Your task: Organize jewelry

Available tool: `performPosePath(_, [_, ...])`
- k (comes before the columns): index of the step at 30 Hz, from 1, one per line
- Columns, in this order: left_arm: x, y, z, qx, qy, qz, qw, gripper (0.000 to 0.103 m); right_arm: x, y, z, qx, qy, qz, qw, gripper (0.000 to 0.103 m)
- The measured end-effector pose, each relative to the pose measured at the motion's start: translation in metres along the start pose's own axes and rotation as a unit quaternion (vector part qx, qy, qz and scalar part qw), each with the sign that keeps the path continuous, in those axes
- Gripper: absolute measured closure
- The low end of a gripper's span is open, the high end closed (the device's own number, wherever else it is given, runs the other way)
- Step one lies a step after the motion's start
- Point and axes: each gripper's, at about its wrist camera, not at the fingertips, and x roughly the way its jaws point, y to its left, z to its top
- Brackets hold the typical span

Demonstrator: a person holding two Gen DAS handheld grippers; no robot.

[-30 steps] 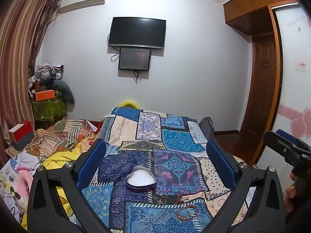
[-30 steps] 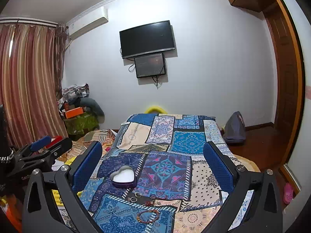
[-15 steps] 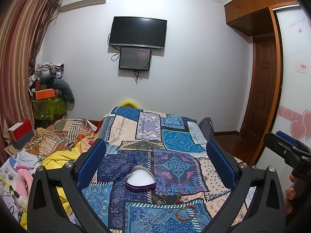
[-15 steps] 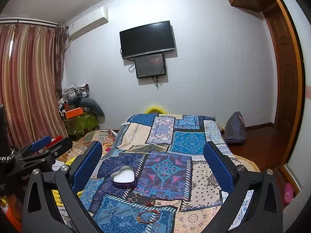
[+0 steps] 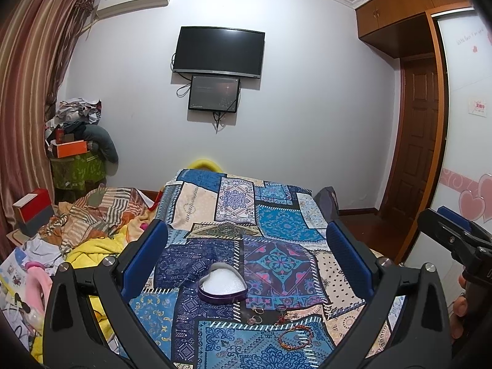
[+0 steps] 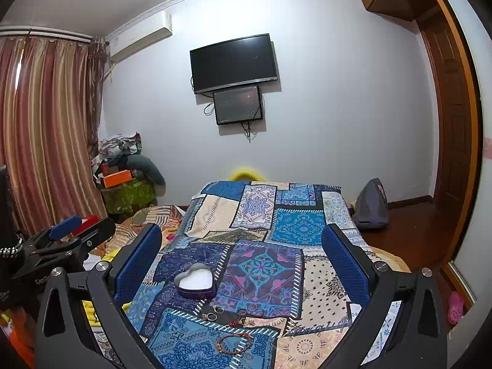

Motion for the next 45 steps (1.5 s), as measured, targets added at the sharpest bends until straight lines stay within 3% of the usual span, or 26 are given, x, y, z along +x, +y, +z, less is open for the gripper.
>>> performPosePath(30, [0.003,0.001,-0.001,-0.001,0.003,0.003,1.0,0.0,0.001,-0.003,-0.001,-0.001,0.003,-0.007,1.0,0.0])
performPosePath(45, [0.021,0.007,-0.009,0.007,0.027,0.01,0.9996,0.0,0.031,-0.013,-0.022,-0.021,0.058,-0.043,0.997,0.0])
